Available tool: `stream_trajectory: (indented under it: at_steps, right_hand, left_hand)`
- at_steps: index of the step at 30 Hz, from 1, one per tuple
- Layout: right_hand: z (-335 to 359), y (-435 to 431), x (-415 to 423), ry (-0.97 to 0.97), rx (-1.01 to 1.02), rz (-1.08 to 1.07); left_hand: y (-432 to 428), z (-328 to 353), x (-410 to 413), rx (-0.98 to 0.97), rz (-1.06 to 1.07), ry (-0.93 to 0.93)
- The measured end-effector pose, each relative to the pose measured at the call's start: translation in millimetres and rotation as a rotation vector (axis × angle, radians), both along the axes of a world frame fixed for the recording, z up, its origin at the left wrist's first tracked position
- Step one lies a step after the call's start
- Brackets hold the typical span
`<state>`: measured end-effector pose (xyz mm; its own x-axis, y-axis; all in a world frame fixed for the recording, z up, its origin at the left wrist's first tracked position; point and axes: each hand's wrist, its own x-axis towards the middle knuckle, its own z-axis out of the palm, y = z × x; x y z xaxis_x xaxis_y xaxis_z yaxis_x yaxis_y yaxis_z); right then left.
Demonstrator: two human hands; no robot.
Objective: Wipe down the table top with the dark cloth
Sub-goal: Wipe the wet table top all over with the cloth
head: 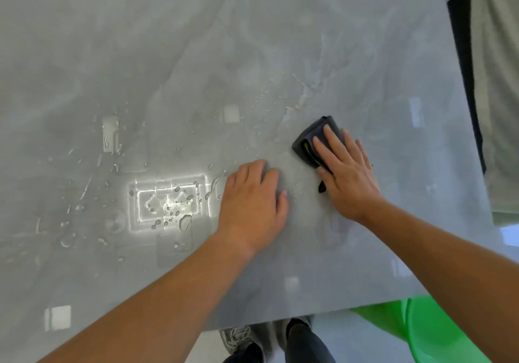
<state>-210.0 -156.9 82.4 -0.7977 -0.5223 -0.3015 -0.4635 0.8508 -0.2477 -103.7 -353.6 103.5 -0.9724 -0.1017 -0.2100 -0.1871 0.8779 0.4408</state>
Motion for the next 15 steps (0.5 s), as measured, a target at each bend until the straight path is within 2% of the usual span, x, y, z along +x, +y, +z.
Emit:
stream_trajectory:
  at_steps: [2,7,9,13,15]
  right_hand:
    - [-1.7,2.4,-24.7,0.017,0.013,-0.044]
    - [-11.0,-33.5,-87.1,0.078,-0.023,-0.414]
    - [-10.7,-36.5,-76.3,0.09,-0.026,-0.334]
    - [-5.9,-0.4,-41.0,0.057,0.033,0.05]
    - [-6.2,9.5,-65.5,0.048,0.049,0.096]
  left_hand:
    - [-3.6,-1.2,-9.2,0.001,0.008,0.024]
    - [-13.3,-11.4,-41.8,-0.019,0.019,0.03]
    - [-19.4,-12.7,-57.5,-0.04,0.037,0.013]
    - [-30.2,-9.7,-88.4,-0.07,0.057,-0.054]
    - [-35.6,-6.5,-102.6,-0.08,0.069,-0.062]
